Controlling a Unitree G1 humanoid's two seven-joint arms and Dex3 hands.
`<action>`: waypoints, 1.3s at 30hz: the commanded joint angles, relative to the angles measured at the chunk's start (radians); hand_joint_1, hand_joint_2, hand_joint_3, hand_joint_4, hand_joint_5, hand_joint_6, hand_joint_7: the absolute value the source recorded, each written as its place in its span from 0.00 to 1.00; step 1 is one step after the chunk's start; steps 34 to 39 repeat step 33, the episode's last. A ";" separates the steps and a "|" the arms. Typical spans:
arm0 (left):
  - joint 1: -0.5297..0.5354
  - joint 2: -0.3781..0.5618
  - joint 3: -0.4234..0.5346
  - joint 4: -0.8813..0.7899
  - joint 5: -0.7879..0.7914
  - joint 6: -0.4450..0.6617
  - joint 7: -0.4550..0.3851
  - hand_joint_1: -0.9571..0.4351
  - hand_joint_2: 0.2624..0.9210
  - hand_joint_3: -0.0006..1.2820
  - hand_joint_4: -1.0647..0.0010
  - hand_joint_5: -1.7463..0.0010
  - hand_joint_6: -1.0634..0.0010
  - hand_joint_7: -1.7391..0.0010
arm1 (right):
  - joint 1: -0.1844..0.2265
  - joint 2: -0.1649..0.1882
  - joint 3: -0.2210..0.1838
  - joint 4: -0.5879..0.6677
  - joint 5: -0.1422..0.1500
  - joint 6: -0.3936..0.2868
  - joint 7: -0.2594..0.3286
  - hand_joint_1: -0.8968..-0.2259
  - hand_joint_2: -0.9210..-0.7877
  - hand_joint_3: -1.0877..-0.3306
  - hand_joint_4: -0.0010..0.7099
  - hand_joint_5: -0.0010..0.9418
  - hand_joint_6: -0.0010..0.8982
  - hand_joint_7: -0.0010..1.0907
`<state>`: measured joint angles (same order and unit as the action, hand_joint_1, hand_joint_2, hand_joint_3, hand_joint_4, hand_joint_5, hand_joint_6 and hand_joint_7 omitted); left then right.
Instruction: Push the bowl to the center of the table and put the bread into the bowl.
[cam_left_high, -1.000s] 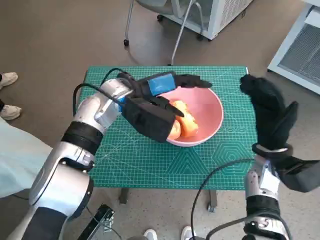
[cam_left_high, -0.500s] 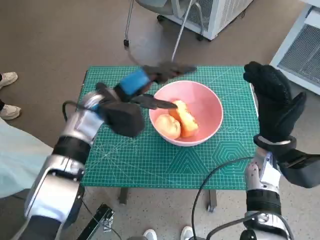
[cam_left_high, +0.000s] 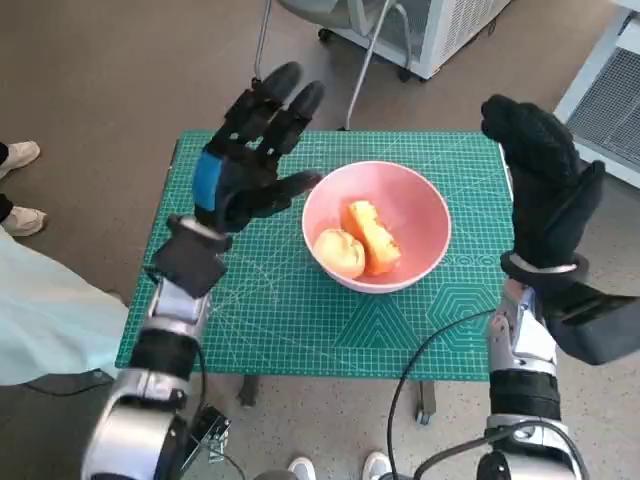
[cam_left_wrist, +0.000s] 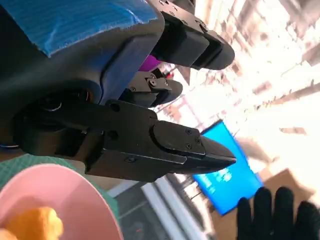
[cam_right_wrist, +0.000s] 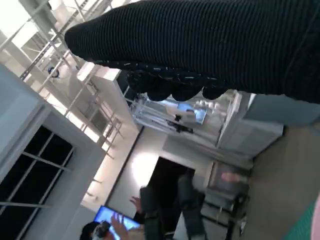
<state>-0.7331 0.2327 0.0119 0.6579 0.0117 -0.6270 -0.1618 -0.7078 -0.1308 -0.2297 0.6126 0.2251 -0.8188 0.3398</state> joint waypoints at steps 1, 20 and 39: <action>0.042 0.012 0.025 -0.068 -0.035 0.026 -0.021 0.65 0.91 0.00 0.79 1.00 0.73 0.90 | 0.011 0.003 0.014 -0.014 -0.017 0.028 -0.029 0.42 0.00 0.41 0.49 0.00 0.05 0.61; 0.150 0.005 0.057 -0.272 -0.076 0.103 -0.056 0.66 0.92 0.00 0.81 1.00 0.80 0.92 | 0.023 -0.006 0.038 -0.058 0.016 0.075 -0.010 0.41 0.00 0.40 0.50 0.01 0.03 0.64; 0.194 -0.004 0.054 -0.331 -0.072 0.126 -0.052 0.65 0.93 0.00 0.77 0.99 0.81 0.86 | 0.034 -0.012 0.051 -0.068 -0.021 0.078 -0.030 0.40 0.00 0.40 0.49 0.00 0.02 0.66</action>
